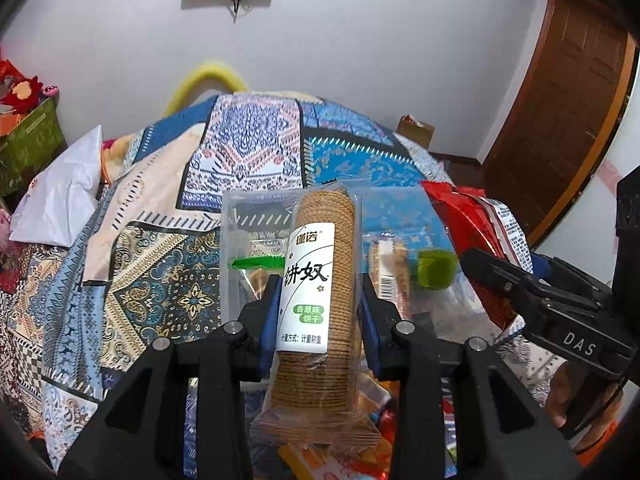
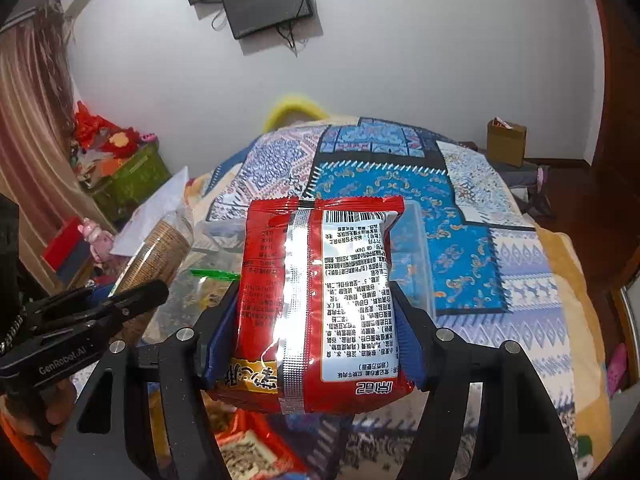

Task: Organize snacks
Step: 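Place biscuit tube with left tool while right tool places red bag in clear box, then reach left tool to square cracker pack while right tool grasps green pea bag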

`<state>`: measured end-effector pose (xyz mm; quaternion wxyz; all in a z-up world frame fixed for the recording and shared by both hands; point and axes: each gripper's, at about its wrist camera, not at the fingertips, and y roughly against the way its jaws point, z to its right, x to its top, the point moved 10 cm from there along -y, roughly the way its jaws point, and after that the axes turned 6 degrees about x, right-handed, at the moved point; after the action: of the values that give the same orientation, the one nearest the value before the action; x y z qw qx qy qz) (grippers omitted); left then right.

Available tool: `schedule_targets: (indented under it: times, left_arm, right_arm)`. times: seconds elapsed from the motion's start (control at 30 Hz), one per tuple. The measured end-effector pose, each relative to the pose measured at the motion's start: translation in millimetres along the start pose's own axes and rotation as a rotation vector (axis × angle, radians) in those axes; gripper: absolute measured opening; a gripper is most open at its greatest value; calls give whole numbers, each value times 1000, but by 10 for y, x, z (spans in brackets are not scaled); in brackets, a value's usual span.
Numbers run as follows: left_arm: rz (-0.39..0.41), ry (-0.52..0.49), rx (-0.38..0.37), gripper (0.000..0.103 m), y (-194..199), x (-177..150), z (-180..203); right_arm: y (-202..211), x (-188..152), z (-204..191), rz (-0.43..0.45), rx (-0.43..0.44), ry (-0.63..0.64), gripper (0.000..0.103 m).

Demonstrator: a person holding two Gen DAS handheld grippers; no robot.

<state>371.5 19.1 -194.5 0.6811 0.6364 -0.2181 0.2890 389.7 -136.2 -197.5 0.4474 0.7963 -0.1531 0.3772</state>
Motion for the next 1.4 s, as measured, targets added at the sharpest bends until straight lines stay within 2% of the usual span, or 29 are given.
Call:
schedule_targets:
  times: [0.33, 0.67, 0.87, 1.2, 1.4]
  left_arm:
    - [-74, -20, -19, 35, -407, -68, 121]
    - [-67, -23, 16, 35, -397, -26, 72]
    - [-59, -26, 11, 36, -201, -49, 42]
    - [29, -52, 43, 58, 449, -109, -75]
    - [33, -76, 40, 65, 751, -331, -140]
  right_arm:
    - [-395, -138, 30, -95, -28, 31, 64]
    - [-472, -184, 60, -138, -75, 61, 67]
    - [-374, -182, 14, -144, -74, 82, 72]
    - [116, -114, -112, -78, -62, 104, 73]
    - [479, -196, -145, -38, -83, 127, 77]
